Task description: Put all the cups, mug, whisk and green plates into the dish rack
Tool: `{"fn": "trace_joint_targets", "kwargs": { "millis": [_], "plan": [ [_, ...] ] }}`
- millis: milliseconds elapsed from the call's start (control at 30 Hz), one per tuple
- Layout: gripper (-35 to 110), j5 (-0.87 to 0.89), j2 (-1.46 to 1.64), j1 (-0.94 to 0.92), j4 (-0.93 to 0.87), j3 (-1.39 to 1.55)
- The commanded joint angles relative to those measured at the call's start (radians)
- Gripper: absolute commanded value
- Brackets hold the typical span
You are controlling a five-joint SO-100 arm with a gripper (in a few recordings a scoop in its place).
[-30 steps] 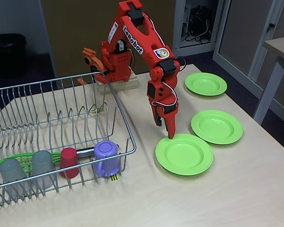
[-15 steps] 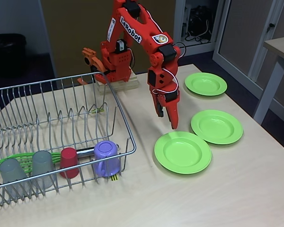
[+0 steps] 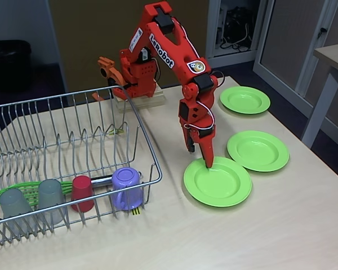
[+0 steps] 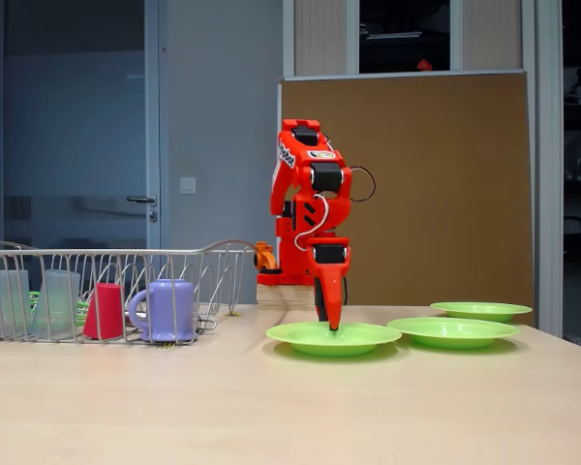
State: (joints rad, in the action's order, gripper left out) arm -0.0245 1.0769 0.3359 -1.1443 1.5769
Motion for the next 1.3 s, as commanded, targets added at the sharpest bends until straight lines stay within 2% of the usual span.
{"fn": "trace_joint_targets", "kwargs": {
  "millis": [0,500,800,1067,1267],
  "plan": [
    [37,-0.015,-0.006,0.005,0.015,-0.044],
    [23,-0.018,-0.169,-0.025,0.008,-0.193],
    [0,0.012,-0.202,-0.032,0.017,-0.207],
    [0,-0.028,-0.064,-0.014,-0.06,-0.149],
    [0,-0.08,0.147,0.038,-0.229,-0.167]
  ]
}}
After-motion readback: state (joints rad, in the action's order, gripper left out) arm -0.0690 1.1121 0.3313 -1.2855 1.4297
